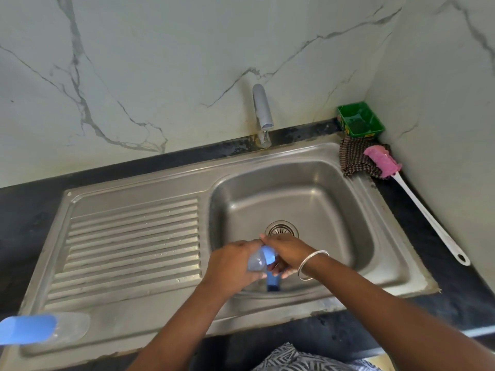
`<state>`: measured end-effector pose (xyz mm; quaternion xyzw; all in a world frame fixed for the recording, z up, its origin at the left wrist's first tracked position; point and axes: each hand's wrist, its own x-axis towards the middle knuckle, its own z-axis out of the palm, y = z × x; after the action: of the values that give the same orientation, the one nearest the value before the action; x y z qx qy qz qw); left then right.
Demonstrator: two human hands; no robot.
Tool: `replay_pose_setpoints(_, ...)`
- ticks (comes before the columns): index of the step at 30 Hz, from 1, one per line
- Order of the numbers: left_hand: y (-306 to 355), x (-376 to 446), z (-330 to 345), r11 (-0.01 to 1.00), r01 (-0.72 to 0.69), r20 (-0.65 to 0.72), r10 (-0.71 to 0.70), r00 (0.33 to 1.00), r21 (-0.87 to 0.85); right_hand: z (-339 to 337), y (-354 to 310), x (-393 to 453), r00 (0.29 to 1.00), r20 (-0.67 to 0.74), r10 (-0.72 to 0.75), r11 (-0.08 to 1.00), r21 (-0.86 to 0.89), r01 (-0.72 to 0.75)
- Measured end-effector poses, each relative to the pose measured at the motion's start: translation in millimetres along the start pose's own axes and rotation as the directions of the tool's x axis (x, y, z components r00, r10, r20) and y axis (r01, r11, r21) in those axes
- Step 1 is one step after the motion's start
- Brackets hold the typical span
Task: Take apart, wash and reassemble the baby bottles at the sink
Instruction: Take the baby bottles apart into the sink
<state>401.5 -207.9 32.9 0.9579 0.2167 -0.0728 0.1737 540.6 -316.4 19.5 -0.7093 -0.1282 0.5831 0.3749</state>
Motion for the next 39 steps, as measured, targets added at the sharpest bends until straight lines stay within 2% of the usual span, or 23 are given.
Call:
replay_pose_setpoints(3, -1.0, 1.4, 2.1, 0.999, 0.042, 0.007, -0.042, 0.999, -0.013, 6.2, 2.8, 0.9, 0.995, -0.060, -0.078, 0.997, 0.002, 0.078)
replay_pose_setpoints(6, -6.0, 1.3, 1.2, 0.967, 0.128, 0.066, -0.117, 0.991, -0.219, 8.3, 3.9, 1.3, 0.994, -0.072, -0.085, 0.994, 0.059, 0.090)
replay_pose_setpoints(9, -11.1, 5.7, -3.2, 0.938, 0.155, 0.125, -0.121, 0.985, -0.311, 8.6, 5.6, -1.8, 0.996, -0.035, -0.078, 0.990, 0.115, 0.081)
replay_pose_setpoints(13, -16.9, 14.2, -13.7, 0.916, 0.211, 0.257, -0.126, 0.958, -0.340, 10.1, 12.1, -4.5, 0.995, 0.025, -0.094, 0.985, 0.150, 0.089)
replay_pose_setpoints(16, -21.1, 20.0, -18.7, 0.860, 0.300, 0.370, -0.143, 0.918, -0.412, 14.3, 11.7, -6.0, 0.993, 0.000, -0.115, 0.977, 0.178, 0.113)
replay_pose_setpoints(18, -25.7, 22.3, -17.9, 0.717, 0.419, 0.459, -0.154, 0.875, -0.557, 14.3, 8.9, -6.5, 0.986, -0.027, -0.163, 0.963, 0.214, 0.165)
replay_pose_setpoints(20, -29.7, 20.9, -17.9, 0.507, 0.538, 0.559, -0.126, 0.819, -0.673, 9.7, 7.7, -4.8, 0.973, -0.011, -0.232, 0.953, 0.199, 0.230)
replay_pose_setpoints(24, -35.7, 16.7, -15.9, 0.317, 0.611, 0.638, -0.026, 0.770, -0.725, -8.8, 13.0, -1.0, 0.892, -0.013, -0.452, 0.892, -0.022, 0.451)
replay_pose_setpoints(26, -40.0, 16.4, -18.9, 0.130, 0.679, 0.683, -0.010, 0.730, -0.723, -23.4, 17.6, 0.0, 0.861, -0.064, -0.505, 0.863, -0.023, 0.504)
replay_pose_setpoints(27, -44.2, 17.3, -19.4, 0.108, 0.697, 0.698, -0.031, 0.715, -0.709, -32.1, 20.3, -0.3, 0.863, -0.099, -0.495, 0.867, 0.011, 0.498)
replay_pose_setpoints(28, -48.0, 19.4, -19.1, 0.129, 0.707, 0.703, -0.080, 0.706, -0.696, -40.5, 21.3, -2.7, 0.873, -0.135, -0.469, 0.878, 0.039, 0.478)
replay_pose_setpoints(29, -51.6, 21.7, -16.4, 0.212, 0.703, 0.686, -0.160, 0.710, -0.679, -47.3, 23.8, -3.0, 0.885, -0.161, -0.436, 0.891, 0.060, 0.450)
replay_pose_setpoints(31, -54.1, 27.9, -7.3, 0.528, 0.649, 0.568, -0.336, 0.752, -0.547, -55.1, 30.2, -3.7, 0.903, -0.192, -0.384, 0.921, -0.011, 0.389)
replay_pose_setpoints(32, -51.0, 30.1, -2.8, 0.651, 0.597, 0.488, -0.372, 0.790, -0.469, -56.3, 33.9, -3.2, 0.902, -0.213, -0.375, 0.927, -0.104, 0.361)
replay_pose_setpoints(33, -47.0, 31.1, 1.4, 0.730, 0.549, 0.429, -0.378, 0.821, -0.408, -55.9, 37.5, -2.3, 0.902, -0.228, -0.367, 0.927, -0.164, 0.336)
replay_pose_setpoints(34, -43.2, 32.7, 5.4, 0.786, 0.506, 0.394, -0.365, 0.843, -0.356, -54.5, 40.9, -2.4, 0.907, -0.246, -0.342, 0.935, -0.180, 0.304)
replay_pose_setpoints(37, -30.5, 33.7, 18.4, 0.894, 0.408, 0.381, -0.318, 0.868, -0.184, -47.0, 46.4, -4.4, 0.938, -0.265, -0.226, 0.974, -0.083, 0.211)
replay_pose_setpoints(39, -23.7, 34.4, 29.2, 0.948, 0.318, 0.365, -0.294, 0.883, -0.005, -43.9, 49.3, -5.0, 0.941, -0.261, -0.216, 0.975, -0.113, 0.192)
